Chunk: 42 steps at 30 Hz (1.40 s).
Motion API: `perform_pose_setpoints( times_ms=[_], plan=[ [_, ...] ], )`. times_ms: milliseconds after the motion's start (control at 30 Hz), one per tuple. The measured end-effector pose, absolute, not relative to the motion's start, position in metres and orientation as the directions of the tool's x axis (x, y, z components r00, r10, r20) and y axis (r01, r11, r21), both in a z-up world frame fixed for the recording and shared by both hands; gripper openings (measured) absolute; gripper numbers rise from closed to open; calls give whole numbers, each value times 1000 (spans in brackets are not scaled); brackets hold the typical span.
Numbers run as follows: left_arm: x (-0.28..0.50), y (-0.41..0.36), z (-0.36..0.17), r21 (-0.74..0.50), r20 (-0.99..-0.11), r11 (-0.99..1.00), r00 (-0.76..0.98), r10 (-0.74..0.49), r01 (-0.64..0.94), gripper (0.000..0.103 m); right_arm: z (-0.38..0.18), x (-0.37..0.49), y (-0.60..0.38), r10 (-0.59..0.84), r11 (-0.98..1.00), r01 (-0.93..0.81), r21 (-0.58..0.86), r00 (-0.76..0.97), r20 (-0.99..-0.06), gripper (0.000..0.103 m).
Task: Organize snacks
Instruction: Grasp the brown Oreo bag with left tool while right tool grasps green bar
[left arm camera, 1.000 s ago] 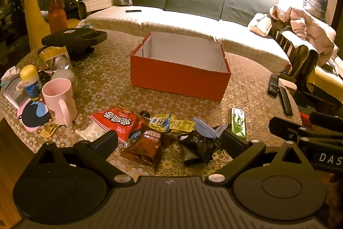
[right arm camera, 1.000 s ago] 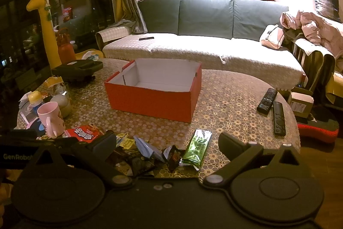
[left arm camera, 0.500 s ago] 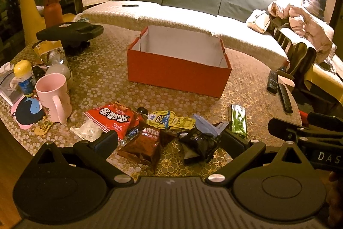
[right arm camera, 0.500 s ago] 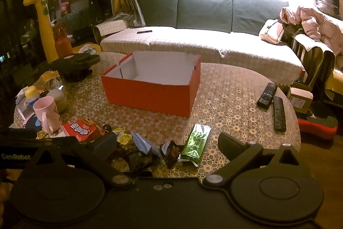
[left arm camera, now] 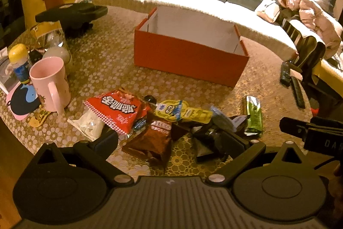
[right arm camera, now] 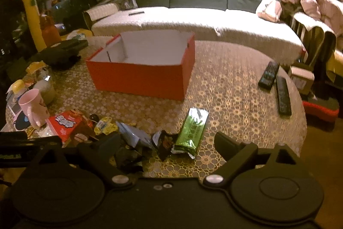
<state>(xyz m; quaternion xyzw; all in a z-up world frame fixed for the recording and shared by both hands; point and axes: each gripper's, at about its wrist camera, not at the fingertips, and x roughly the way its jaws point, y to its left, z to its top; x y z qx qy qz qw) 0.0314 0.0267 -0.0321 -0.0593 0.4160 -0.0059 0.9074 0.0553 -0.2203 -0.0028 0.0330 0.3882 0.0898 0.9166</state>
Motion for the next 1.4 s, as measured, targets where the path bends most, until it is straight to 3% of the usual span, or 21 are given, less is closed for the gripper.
perform_pose_setpoints(
  times_ms=[467,867,1033,1400],
  plan=[
    [65,55,-50,-94,-784,995,617,-67,-12,102,-40,96,-221,210,977,-151,149,595,-776,89],
    [90,60,-72,-63,-829,988,543,-132,143,99,-64,124,-233,223,975,-138,176,547,-807,82],
    [93,31,-91,-53,-853,978,501,-148,200,89,-71,139,-234,189,981,-138,134,555,-810,80],
    [103,20,-108,-28,-858,977,496,-132,211,79,-97,189,-236,110,992,0,128,512,-852,71]
  ],
)
